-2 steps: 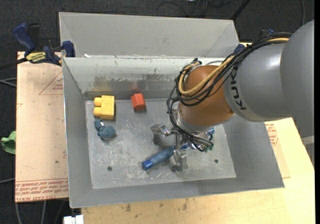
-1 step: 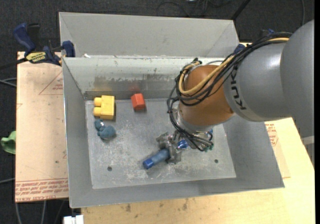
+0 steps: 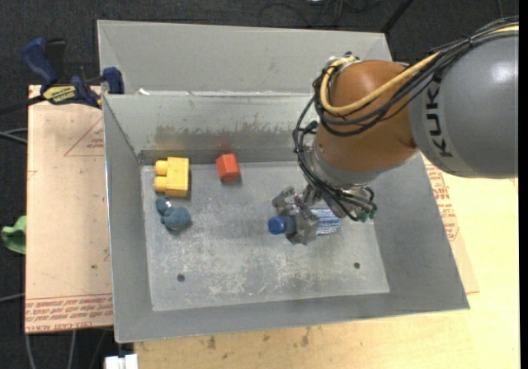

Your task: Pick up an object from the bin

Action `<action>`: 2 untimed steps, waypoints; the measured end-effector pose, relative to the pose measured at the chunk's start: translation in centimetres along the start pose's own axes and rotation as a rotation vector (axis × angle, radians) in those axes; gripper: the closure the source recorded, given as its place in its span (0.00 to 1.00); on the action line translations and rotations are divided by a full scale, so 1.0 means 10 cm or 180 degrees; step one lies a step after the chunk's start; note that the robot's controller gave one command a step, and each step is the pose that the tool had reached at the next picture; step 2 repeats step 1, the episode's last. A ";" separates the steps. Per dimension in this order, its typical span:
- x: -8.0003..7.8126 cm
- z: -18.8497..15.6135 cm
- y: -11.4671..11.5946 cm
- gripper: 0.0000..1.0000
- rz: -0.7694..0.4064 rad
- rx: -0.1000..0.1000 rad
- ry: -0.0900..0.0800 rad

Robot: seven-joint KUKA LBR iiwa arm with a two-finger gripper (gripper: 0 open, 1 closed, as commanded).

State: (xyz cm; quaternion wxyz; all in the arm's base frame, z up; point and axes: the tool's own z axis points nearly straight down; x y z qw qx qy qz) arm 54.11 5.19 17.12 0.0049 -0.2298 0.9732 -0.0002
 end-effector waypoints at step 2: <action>-0.01 -0.10 0.00 1.00 0.0009 -0.0008 0.0018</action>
Offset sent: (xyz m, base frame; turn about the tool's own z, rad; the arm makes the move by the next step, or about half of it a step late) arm 0.0001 0.0001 0.0098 0.0000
